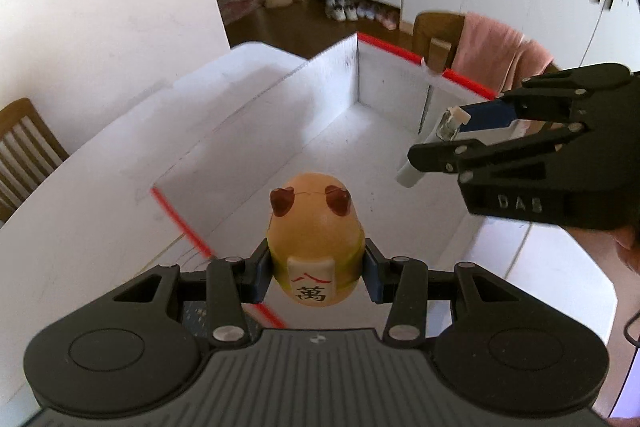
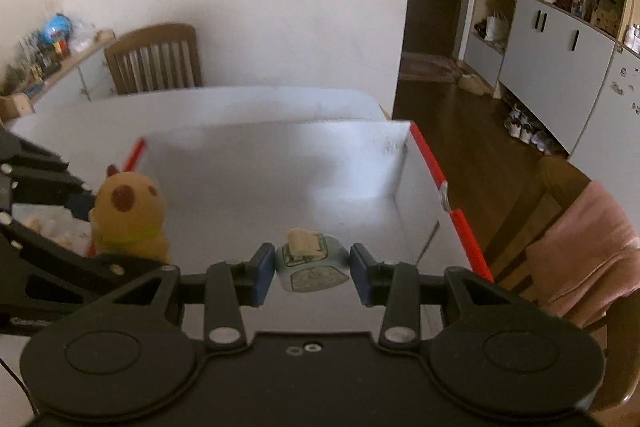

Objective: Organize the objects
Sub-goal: 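Carry hamster figurine in left tool while right tool carries tape roller into red box, then open left tool to drop figurine while right tool releases tape roller in box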

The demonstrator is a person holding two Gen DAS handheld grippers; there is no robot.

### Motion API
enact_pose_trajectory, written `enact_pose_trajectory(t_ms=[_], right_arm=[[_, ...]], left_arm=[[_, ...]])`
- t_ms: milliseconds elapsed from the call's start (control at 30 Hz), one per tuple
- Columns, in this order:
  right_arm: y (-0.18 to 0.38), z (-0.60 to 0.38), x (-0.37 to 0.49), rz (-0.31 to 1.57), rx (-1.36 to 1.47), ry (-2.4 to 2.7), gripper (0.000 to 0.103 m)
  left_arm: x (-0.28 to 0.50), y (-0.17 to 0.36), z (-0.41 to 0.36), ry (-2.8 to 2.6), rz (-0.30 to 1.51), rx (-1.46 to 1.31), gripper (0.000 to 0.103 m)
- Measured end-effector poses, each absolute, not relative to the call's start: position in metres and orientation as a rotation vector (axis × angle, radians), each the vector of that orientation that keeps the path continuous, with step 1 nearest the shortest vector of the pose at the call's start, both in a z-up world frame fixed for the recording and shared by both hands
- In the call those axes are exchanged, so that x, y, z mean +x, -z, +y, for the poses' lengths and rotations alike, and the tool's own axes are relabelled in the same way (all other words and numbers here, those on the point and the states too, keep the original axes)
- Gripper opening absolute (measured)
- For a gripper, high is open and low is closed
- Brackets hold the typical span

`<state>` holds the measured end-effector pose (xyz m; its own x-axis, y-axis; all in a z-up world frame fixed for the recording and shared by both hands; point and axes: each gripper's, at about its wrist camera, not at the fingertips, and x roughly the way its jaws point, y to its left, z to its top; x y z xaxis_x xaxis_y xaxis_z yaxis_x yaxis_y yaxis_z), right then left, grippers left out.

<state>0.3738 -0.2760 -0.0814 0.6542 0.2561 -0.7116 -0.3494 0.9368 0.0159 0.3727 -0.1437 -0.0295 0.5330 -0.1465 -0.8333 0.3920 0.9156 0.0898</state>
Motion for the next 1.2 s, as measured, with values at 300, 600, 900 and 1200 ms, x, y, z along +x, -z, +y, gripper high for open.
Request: enact_pose_trajectory(t_ms=[300,600,900,1200], right_arm=[[0.114,-0.288,0.404,0.865,-0.056,-0.287,0.040],[0.124,-0.290,0.401,0.896,-0.106,-0.305,0.040],[0.132,-0.282,0.392,0.978,-0.215,-0.365,0.040],[0.128,-0.288,0.395,0.979,-0.212,-0.365,0.051]], left_arm=[[0.422,0.079,-0.169,0.348,1.120,0.317,0.044],[0.443,0.106,-0.175,0.373,1.204,0.375,0.044],[0.453,0.117,-0.176,0.372,1.269,0.376,0.045],[0.463,0.115,-0.181,0.357,1.274,0.378,0.053]])
